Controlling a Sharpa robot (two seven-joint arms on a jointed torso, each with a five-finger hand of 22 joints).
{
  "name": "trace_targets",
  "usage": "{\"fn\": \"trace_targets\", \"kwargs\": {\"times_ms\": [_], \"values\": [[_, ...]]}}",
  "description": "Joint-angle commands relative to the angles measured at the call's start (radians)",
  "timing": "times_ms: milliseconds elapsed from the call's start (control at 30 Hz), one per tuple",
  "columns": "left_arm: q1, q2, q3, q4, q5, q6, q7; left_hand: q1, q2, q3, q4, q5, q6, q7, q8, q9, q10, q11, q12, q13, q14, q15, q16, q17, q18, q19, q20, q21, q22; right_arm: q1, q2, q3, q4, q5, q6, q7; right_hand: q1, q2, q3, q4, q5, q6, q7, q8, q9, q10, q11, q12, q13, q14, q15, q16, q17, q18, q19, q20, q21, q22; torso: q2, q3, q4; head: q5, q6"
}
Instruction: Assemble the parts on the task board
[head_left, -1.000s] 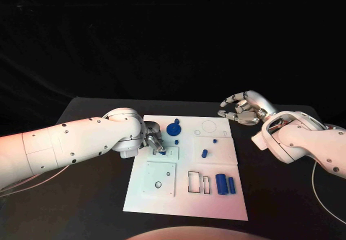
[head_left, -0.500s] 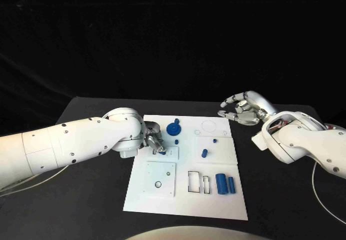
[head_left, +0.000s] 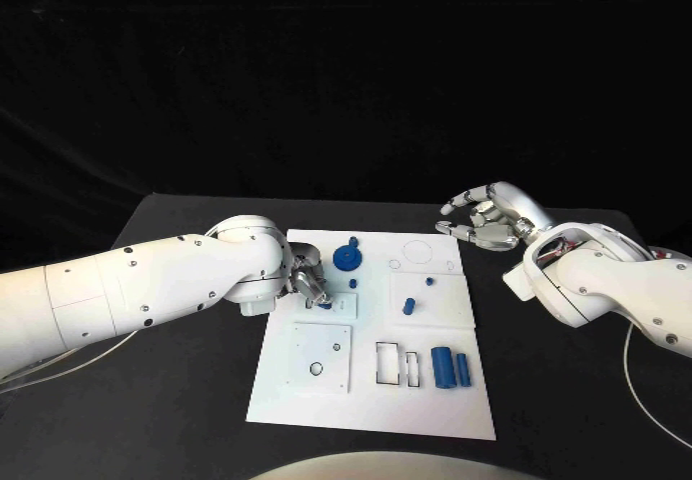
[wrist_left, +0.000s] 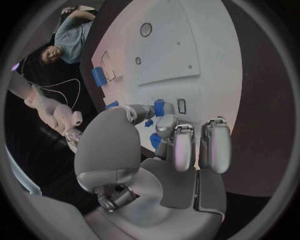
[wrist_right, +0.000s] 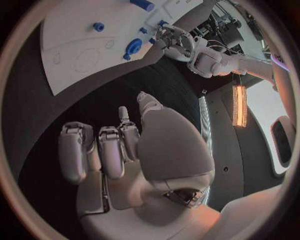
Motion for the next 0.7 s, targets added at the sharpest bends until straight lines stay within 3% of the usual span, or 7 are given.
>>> {"fn": "trace_targets", "kwargs": {"times_ms": [33, 700], "values": [[-0.001, 0.005, -0.001, -0.001, 0.005, 0.014, -0.004, -0.005, 0.005, 0.148, -0.140, 0.000, 0.029, -0.028, 0.004, 0.214, 0.009, -0.002, 0.005, 0.001, 0.083, -0.008, 0.005, 0.198, -0.005, 0.007, 0.000, 0.004, 0.047, -0.001, 0.001, 0.000, 0.000, -0.002, 0.013, 0.001, -0.006, 0.002, -0.001, 0.005, 0.007, 0.005, 0.000, 0.006, 0.001, -0.003, -0.006, -0.004, 0.076, 0.081, -0.007, -0.006, 0.164, 0.017, 0.009, -0.004, -0.004, 0.168, 0.000, 0.0002, 0.0003, 0.001, -0.002], [-0.002, 0.018, -0.001, -0.012, 0.031, 0.063, -0.021, -0.068, 0.016, 0.094, -0.103, -0.015, 0.045, -0.040, 0.018, 0.217, 0.019, -0.010, 0.010, -0.001, 0.083, -0.015, 0.005, 0.199, -0.007, 0.012, -0.006, 0.006, 0.055, -0.003, -0.001, 0.000, -0.001, -0.002, 0.017, -0.001, -0.011, 0.004, -0.001, 0.004, 0.007, 0.006, -0.001, 0.008, 0.002, -0.005, -0.007, -0.006, 0.073, 0.080, -0.008, -0.008, 0.157, 0.018, 0.006, -0.005, -0.009, 0.165, 0.000, 0.0001, 0.0003, -0.003, -0.004]]}}
